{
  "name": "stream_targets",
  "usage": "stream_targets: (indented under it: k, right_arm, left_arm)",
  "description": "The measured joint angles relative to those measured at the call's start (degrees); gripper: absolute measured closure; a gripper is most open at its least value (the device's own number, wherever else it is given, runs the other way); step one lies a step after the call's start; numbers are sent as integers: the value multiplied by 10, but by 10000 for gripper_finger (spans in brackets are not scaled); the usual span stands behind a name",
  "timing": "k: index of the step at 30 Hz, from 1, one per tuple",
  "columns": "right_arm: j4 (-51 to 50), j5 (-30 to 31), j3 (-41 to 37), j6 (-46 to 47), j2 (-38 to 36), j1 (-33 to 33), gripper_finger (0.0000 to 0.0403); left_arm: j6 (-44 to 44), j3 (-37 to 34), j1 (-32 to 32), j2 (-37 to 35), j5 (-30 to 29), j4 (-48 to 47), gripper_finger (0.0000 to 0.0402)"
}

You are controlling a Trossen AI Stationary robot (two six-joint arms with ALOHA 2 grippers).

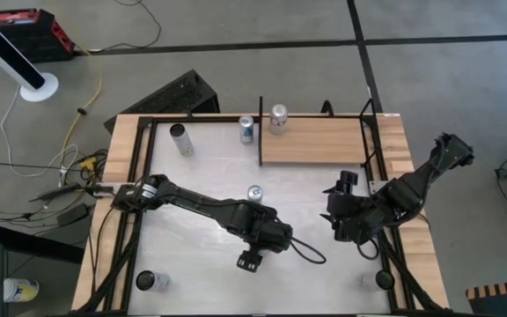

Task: Place canned beverage on shelf
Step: Put the silver can on the shelf

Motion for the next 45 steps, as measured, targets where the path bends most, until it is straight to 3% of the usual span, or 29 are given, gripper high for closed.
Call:
stream_targets:
  k: [12, 20, 29, 36, 41, 45]
  right_arm:
    - [1, 0, 0, 0, 0, 0, 79]
    - [12, 0, 0, 0, 0, 0, 79]
    - [44, 0, 0, -29, 4, -3, 79]
    - [76, 0, 0, -42, 4, -30, 79]
    - [135, -3, 0, -70, 9, -53, 79]
    - [215, -62, 0, -97, 31, -60, 79]
  left_arm:
    - [5, 10, 1, -3, -17, -1, 72]
    - [-29, 67, -12, -5, -23, -103, 72]
    - [-63, 68, -62, -48, -127, -225, 72]
    - [-87, 67, -89, -136, -171, -230, 72]
    - [-121, -16, -105, -248, -219, -212, 72]
    - [-172, -176, -118, -373, -263, -144, 72]
